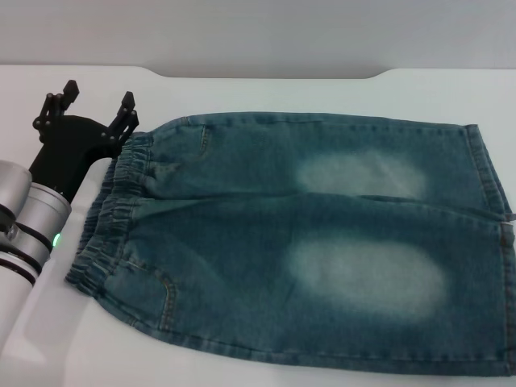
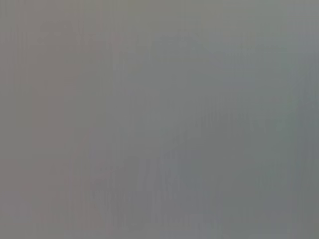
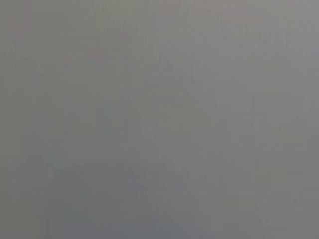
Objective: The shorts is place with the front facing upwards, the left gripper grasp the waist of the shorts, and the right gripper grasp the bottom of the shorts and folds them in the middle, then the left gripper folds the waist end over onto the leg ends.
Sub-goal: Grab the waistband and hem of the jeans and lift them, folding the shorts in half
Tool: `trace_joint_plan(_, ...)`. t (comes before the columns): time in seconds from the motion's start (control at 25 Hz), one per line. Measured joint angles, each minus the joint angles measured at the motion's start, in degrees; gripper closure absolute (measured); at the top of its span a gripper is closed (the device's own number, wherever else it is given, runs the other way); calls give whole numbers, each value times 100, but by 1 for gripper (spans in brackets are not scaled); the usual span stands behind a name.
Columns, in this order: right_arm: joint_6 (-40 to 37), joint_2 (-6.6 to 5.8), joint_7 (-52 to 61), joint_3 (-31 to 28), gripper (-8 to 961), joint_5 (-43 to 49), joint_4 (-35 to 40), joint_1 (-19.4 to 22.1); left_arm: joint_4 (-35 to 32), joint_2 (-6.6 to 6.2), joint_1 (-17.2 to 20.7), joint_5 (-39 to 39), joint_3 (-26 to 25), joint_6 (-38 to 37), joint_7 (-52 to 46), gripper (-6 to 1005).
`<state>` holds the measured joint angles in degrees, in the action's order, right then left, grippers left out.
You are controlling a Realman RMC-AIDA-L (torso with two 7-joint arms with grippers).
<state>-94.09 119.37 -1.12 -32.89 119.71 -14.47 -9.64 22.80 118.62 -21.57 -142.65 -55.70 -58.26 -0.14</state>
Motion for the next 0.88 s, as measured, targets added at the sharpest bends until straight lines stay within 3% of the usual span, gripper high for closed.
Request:
trace_joint_plan(0.68,-27,-61,-8,139,368,0,-186,8,125,-36,-20,12,-44,218,-28,163)
trace_joint_plan(0.8,-13,-222,-9,113,368,8,-476,-1,501,-92,-22,-18,-117,599,-8,163)
trace_joint_plan(0.88,151,-474,2,93,369,9,-882,14,792,-135,-25,-142,-247,938,26,163)
